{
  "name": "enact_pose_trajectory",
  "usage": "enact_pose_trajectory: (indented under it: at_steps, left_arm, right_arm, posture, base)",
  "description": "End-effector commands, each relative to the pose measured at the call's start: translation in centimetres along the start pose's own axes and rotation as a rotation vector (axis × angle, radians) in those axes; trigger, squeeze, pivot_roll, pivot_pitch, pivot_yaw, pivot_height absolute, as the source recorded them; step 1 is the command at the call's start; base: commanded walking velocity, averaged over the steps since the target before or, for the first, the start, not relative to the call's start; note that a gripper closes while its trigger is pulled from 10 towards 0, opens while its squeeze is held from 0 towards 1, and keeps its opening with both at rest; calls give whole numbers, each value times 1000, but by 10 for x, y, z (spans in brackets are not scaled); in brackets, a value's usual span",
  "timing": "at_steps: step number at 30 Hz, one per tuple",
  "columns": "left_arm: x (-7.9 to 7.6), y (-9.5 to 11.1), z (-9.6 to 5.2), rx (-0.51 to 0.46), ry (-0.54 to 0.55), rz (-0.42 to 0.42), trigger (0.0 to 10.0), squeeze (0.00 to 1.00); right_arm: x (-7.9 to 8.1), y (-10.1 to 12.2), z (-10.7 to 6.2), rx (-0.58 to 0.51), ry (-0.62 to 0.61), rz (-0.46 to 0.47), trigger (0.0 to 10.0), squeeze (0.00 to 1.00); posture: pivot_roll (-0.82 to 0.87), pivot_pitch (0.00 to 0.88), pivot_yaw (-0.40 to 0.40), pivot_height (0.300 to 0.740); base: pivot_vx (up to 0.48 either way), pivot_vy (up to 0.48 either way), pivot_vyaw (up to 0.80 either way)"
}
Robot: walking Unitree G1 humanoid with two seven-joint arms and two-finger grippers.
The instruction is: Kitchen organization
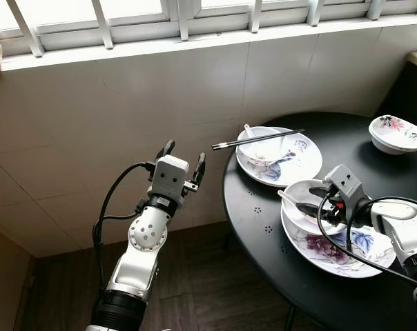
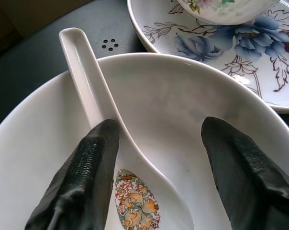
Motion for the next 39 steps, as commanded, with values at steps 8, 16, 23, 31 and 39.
enact_pose_trajectory:
  at_steps: [8, 16, 23, 31, 39]
  left_arm:
    - [-1, -3, 2, 21, -13, 16, 10000, 0]
    - [-1, -3, 2, 21, -13, 18, 10000, 0]
    - [-1, -4, 2, 22, -12, 21, 10000, 0]
    - [-1, -5, 2, 26, -18, 24, 10000, 0]
    - [-2, -6, 2, 29, -23, 26, 10000, 0]
  right_arm:
    - [20, -21, 4, 55, 75, 28, 0, 0]
    - [11, -19, 4, 48, -4, 30, 0, 0]
    - [4, 0, 3, -25, -56, 2, 0, 0]
    - [-3, 32, -9, -118, -85, -81, 0, 0]
    - [-5, 62, -24, -178, -124, -156, 0, 0]
  posture:
    - [-166, 0, 28, 740]
    - [-169, 0, 28, 740]
    - [-167, 0, 29, 740]
    - [-171, 0, 38, 740]
    - [-181, 0, 42, 740]
  base:
    - [0, 0, 0]
    - [0, 0, 0]
    - [0, 0, 0]
    - [0, 0, 0]
    - [0, 0, 0]
Point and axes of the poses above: a point about 5 cm out from each wrist's last joint towards the gripper, its own z axis pointing out of the wrist towards the gripper, its own y axis along the axis of the wrist's last joint, x = y × z, the point moved 3 cm from there along z, pointing out of the wrist towards the gripper, and after that the axes turned 13 degrees about -z, right-handed, at the moved point
